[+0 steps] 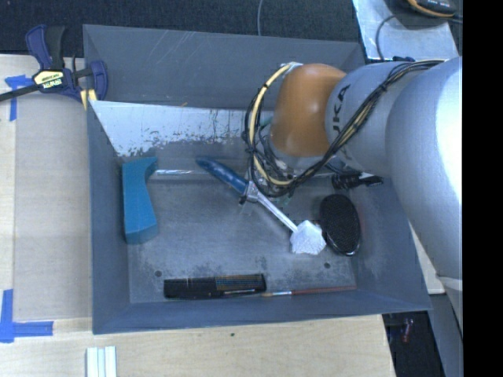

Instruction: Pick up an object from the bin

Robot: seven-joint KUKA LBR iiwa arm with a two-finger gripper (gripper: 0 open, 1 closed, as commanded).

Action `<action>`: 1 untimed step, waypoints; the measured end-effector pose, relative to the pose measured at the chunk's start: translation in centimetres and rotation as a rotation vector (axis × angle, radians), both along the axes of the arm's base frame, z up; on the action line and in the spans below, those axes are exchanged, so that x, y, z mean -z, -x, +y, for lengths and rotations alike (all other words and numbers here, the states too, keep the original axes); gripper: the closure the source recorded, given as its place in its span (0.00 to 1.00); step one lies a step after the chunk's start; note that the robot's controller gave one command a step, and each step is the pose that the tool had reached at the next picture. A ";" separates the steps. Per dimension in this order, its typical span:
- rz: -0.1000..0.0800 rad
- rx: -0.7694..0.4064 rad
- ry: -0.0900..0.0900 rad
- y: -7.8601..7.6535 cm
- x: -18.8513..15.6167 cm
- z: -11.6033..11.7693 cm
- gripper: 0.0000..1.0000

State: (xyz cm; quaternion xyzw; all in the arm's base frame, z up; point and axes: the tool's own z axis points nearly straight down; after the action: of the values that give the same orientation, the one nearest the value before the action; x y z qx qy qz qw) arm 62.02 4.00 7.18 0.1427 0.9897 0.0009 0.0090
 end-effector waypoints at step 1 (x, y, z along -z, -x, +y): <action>-0.002 0.072 -0.003 -0.7 0.1 -2.2 1.00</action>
Offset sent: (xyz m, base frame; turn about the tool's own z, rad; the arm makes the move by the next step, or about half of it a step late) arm 0.0023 -0.0085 0.1135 -0.0223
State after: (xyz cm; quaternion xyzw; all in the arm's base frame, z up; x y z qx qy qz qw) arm 62.75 1.85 7.04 0.1780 0.9840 0.0024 0.0098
